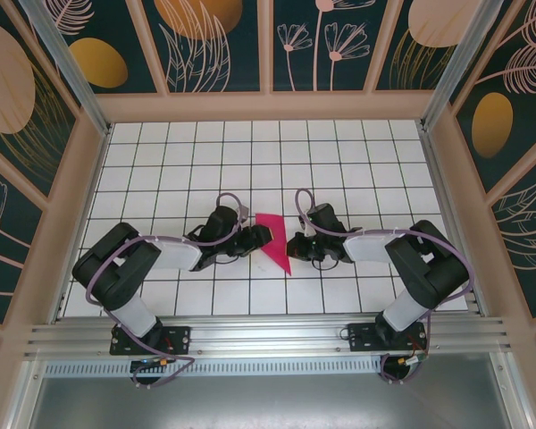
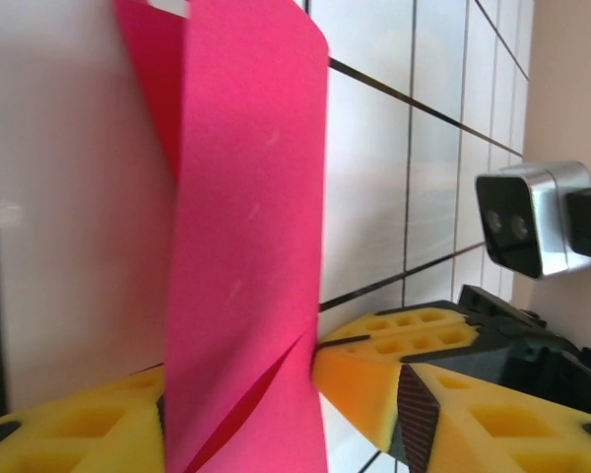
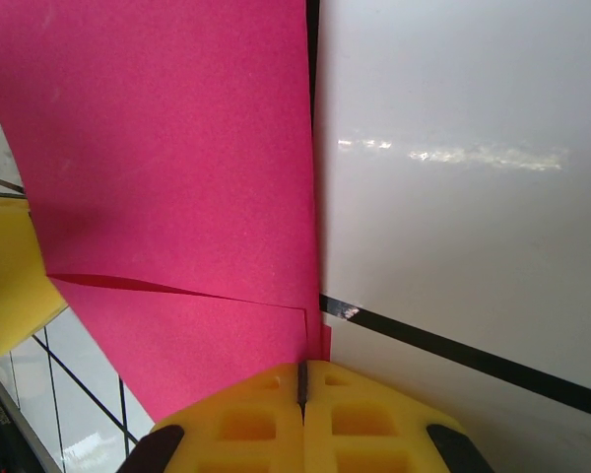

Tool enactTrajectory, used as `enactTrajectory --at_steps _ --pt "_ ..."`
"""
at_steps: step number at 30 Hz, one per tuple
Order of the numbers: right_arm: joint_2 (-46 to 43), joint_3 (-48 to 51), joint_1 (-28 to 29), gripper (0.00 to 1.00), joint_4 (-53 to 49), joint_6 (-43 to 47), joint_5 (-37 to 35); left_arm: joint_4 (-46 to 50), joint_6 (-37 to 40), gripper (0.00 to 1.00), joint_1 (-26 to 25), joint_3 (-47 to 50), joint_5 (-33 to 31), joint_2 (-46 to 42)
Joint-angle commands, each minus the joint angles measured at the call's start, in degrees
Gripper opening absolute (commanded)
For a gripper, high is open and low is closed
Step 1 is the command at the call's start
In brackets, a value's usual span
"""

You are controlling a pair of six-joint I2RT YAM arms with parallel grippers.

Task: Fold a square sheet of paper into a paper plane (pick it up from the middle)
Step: Fold the wing for the fifth time at the center of the table.

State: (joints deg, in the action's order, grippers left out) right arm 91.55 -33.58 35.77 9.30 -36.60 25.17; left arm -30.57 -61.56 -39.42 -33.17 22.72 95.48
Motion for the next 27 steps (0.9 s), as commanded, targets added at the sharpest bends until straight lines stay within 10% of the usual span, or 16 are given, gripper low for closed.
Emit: enactTrajectory --at_steps 1,18,27 --pt "1.9 1.7 -0.4 0.05 -0.7 -0.5 -2.5 -5.5 -2.0 0.56 -0.6 -1.2 2.9 1.6" --pt "-3.6 2.2 -0.1 0.15 2.5 0.9 -4.5 -8.0 -6.2 0.01 -0.9 -2.1 0.6 5.0" --pt "-18.7 9.2 3.4 0.31 5.4 7.4 -18.3 -4.4 -7.5 0.00 -0.9 -3.2 -2.0 3.8"
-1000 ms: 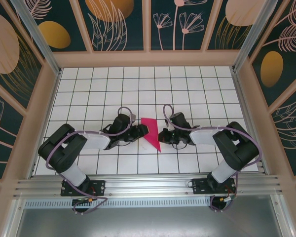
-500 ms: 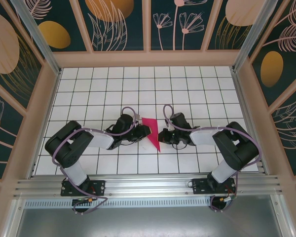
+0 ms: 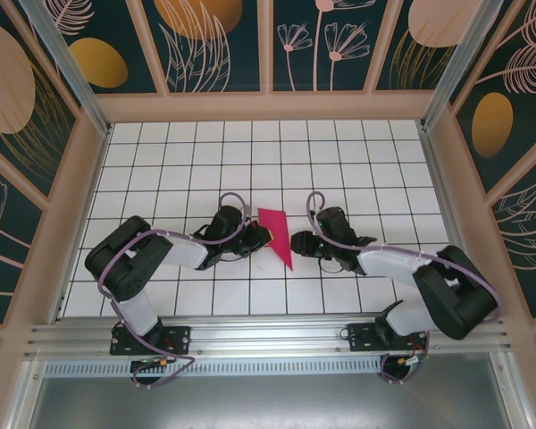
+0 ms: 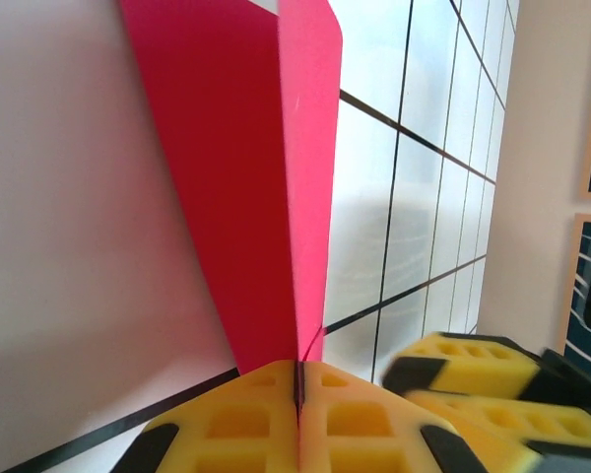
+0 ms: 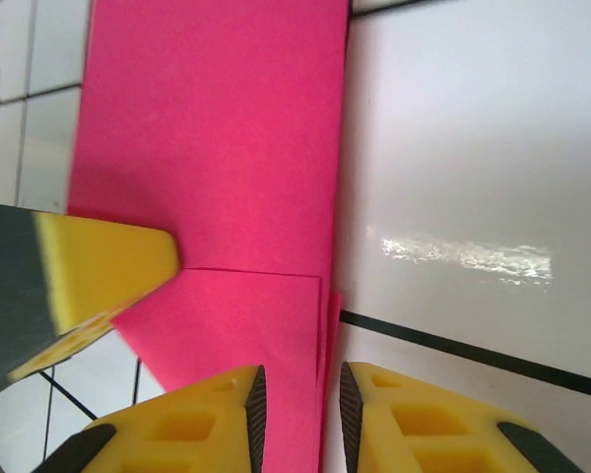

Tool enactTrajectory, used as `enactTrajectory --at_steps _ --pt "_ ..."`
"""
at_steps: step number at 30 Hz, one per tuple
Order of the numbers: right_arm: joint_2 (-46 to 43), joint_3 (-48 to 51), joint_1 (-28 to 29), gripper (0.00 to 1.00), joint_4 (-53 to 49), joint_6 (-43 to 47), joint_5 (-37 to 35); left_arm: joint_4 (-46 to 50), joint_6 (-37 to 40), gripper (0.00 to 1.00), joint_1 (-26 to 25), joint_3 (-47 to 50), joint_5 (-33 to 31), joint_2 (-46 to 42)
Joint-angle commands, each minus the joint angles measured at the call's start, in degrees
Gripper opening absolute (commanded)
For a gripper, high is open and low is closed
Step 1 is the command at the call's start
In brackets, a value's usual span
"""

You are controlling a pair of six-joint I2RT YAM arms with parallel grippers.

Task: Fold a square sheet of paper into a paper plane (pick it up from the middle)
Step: Fold the wing for the fifth time at the center of the table.

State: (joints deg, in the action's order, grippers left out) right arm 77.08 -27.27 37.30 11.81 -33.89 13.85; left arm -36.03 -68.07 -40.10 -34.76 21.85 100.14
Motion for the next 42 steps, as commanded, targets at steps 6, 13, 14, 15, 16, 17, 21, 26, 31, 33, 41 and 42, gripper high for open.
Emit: enactTrajectory --at_steps 6,13,14,15,16,17,21,26,31,33,41,42 --pt "-7.6 10.0 17.2 0.39 16.4 20.2 -26.7 2.1 -0.9 0.00 -0.2 -2.2 -1.0 -0.8" --pt "-0.7 11.4 26.2 0.47 25.6 31.2 -36.5 2.9 -0.5 0.00 -0.2 -2.7 -0.8 -0.8" --pt "1.0 10.6 27.1 0.48 25.5 32.3 -38.2 3.1 -0.3 0.00 -0.2 -2.7 -0.8 -0.9" --pt "2.2 10.1 27.6 0.48 25.5 33.2 -39.4 3.3 -0.2 0.00 -0.2 -2.9 -0.8 -0.8" --pt "3.7 9.5 28.2 0.48 25.6 34.3 -40.7 3.5 -0.1 0.00 -0.2 -2.9 -0.8 -0.8" --pt "4.9 9.2 28.8 0.47 26.0 35.1 -42.7 3.5 0.0 0.00 -0.2 -2.9 -0.9 -0.8" --pt "7.7 9.8 29.3 0.42 29.8 37.8 -47.4 3.5 0.1 0.00 -0.2 -3.1 -0.8 -0.8" --pt "10.4 8.4 29.3 0.38 29.9 40.3 -47.1 3.6 0.3 0.00 -0.2 -3.3 -0.5 -0.4" --pt "12.8 7.4 29.4 0.37 30.9 41.5 -47.3 3.5 0.5 0.00 -0.2 -3.6 0.0 -0.1" --pt "13.6 6.9 29.4 0.35 31.4 42.1 -47.6 3.5 0.5 0.00 -0.2 -3.6 0.0 -0.1" --pt "16.5 5.1 29.4 0.29 32.6 43.9 -48.3 3.8 0.5 0.00 -0.2 -3.5 0.1 -0.1" --pt "16.7 5.0 29.4 0.26 32.6 43.8 -48.3 3.8 0.6 0.00 -0.2 -3.5 0.1 -0.2"
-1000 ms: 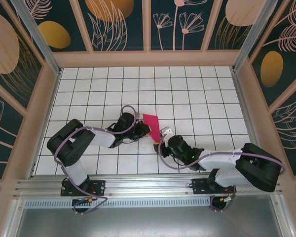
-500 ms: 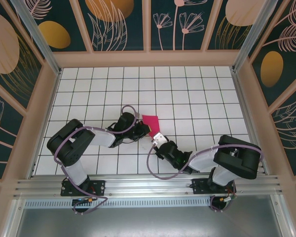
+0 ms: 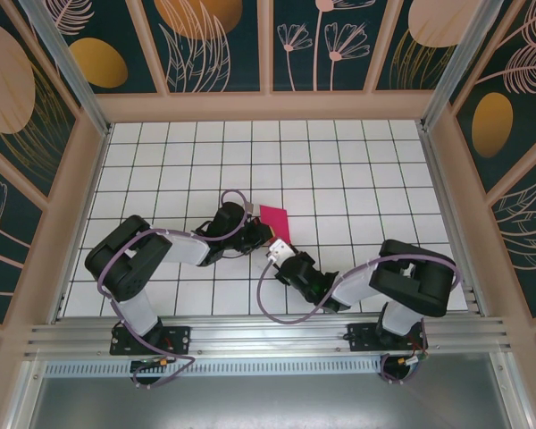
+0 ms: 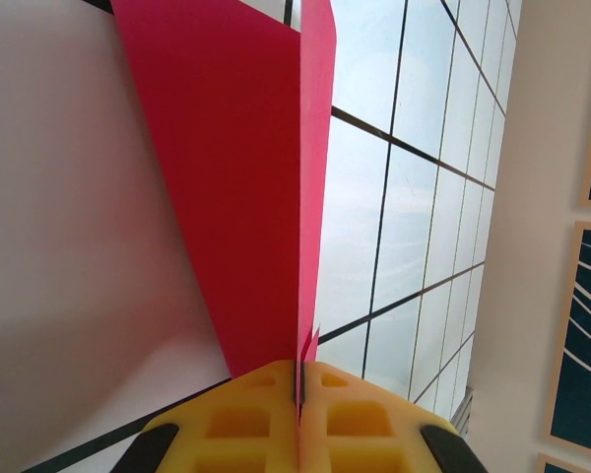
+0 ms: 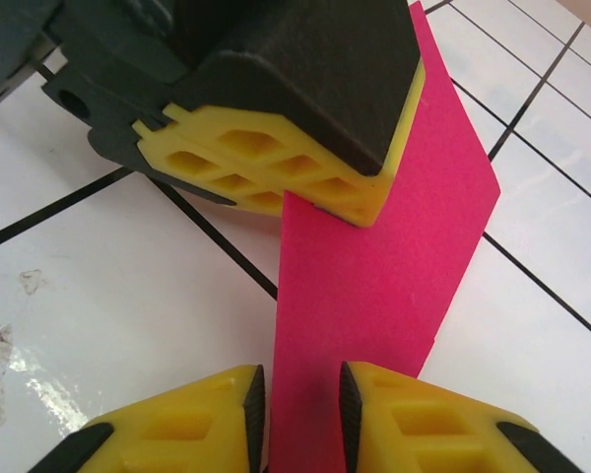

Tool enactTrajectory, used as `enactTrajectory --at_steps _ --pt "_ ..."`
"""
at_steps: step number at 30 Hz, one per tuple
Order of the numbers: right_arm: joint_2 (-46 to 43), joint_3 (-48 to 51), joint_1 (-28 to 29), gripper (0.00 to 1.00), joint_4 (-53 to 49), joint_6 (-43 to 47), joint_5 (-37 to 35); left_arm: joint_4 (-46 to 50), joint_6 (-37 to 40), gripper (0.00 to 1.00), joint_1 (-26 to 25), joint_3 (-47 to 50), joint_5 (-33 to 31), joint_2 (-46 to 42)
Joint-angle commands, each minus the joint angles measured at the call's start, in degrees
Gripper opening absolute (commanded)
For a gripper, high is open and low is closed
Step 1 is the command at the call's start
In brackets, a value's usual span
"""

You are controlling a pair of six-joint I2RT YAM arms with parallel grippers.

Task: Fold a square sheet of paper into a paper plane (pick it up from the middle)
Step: Fold the wing for the fifth time at the center of the table.

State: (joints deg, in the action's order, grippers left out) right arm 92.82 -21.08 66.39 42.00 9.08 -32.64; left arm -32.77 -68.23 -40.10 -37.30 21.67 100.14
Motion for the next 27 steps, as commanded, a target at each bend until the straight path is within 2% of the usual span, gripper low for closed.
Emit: enactTrajectory --at_steps 1,13,18,20,24,26,27 --pt "1.1 -1.2 0.4 0.24 2.3 0.5 -2.1 0.5 0.7 0.00 -0.2 -0.9 0.3 -0.1" --pt "2.3 -1.0 0.1 0.01 2.1 -4.2 -3.8 1.1 0.9 0.01 -0.2 -0.8 -0.2 -0.8" --pt "2.4 -1.2 0.0 0.00 1.7 -7.0 -2.8 4.4 1.9 0.21 -0.2 -1.1 -3.0 -3.9" --pt "1.9 -1.1 -0.1 0.00 1.8 -8.4 -1.6 6.3 2.3 0.38 0.0 -0.5 -5.5 -6.2" --pt "2.2 -1.0 -0.3 0.00 1.8 -11.0 1.6 10.6 3.5 0.54 0.7 -0.1 -9.4 -11.1" --pt "2.8 -0.9 -0.5 0.00 2.2 -12.8 2.4 12.7 3.8 0.65 1.0 0.7 -12.0 -14.1" --pt "3.0 -0.9 -0.5 0.00 2.3 -13.3 2.9 13.1 4.1 0.67 1.2 1.0 -13.1 -15.6"
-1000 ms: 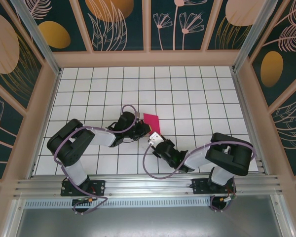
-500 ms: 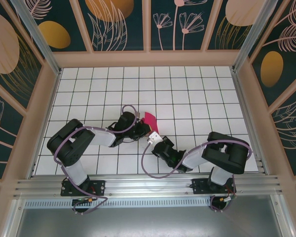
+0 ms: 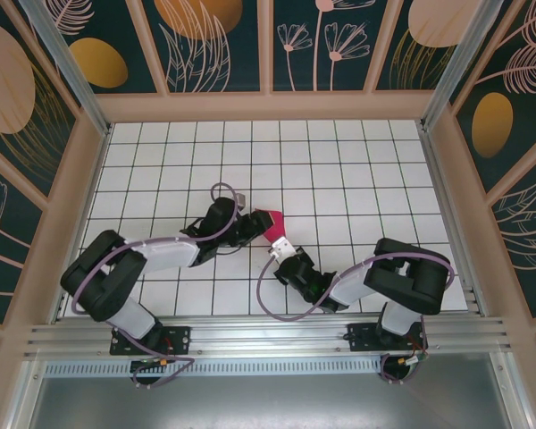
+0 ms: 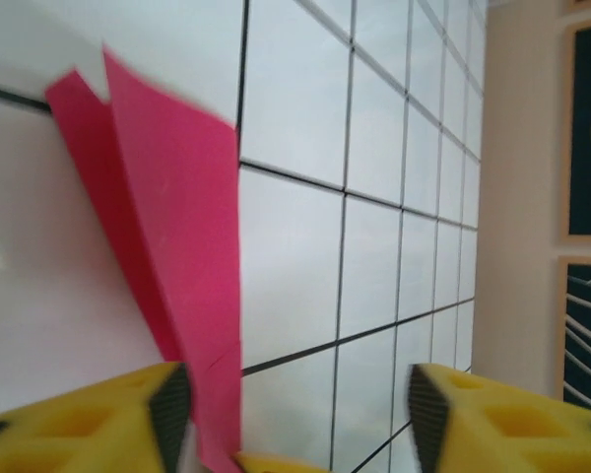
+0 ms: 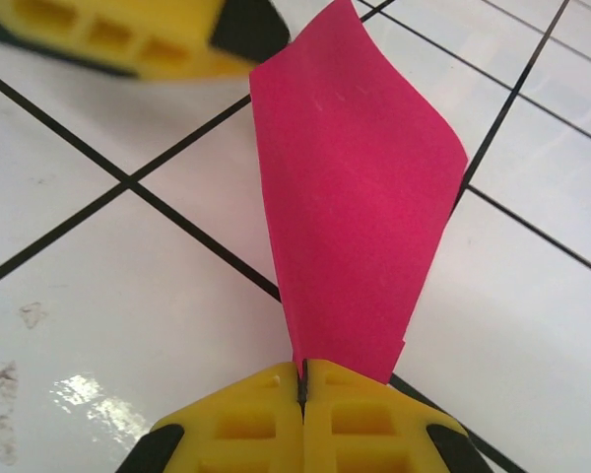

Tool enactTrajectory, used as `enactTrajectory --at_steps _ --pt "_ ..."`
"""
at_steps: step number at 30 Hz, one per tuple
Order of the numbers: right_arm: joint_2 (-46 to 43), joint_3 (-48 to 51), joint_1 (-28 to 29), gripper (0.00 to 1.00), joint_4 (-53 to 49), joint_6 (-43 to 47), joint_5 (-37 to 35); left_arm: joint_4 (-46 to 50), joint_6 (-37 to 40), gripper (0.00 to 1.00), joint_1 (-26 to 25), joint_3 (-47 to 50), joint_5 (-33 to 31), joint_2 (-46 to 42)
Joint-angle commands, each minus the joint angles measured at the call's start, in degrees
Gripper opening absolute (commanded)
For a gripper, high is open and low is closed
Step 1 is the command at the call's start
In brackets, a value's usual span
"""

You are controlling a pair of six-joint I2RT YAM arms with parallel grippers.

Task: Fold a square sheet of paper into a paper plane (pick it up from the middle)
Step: Fold the wing for the fifth time at the center of the table.

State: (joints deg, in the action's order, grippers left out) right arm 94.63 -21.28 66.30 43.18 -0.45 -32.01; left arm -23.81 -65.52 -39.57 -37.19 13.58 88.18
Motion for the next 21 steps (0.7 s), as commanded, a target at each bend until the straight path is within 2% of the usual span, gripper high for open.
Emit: enactTrajectory --at_steps 1,4,9,16,21 --pt "1.3 -0.7 -0.6 0.00 1.1 -4.6 2.7 4.9 1.6 0.68 0.8 1.2 -6.3 -5.1" --pt "1.0 -0.5 -1.4 0.00 1.4 -8.2 4.0 7.2 2.4 0.70 1.1 1.6 -8.9 -8.1" --pt "-1.5 1.6 -4.5 0.00 3.2 -16.7 10.4 7.1 3.4 0.70 1.1 1.9 -9.5 -10.0" --pt "-4.6 6.3 -12.0 0.00 8.4 -29.6 23.9 2.9 3.3 0.67 1.1 2.6 -6.0 -8.2" --pt "-4.5 8.1 -14.7 0.00 11.9 -35.1 28.7 -0.6 2.9 0.62 1.1 2.3 -2.7 -5.4"
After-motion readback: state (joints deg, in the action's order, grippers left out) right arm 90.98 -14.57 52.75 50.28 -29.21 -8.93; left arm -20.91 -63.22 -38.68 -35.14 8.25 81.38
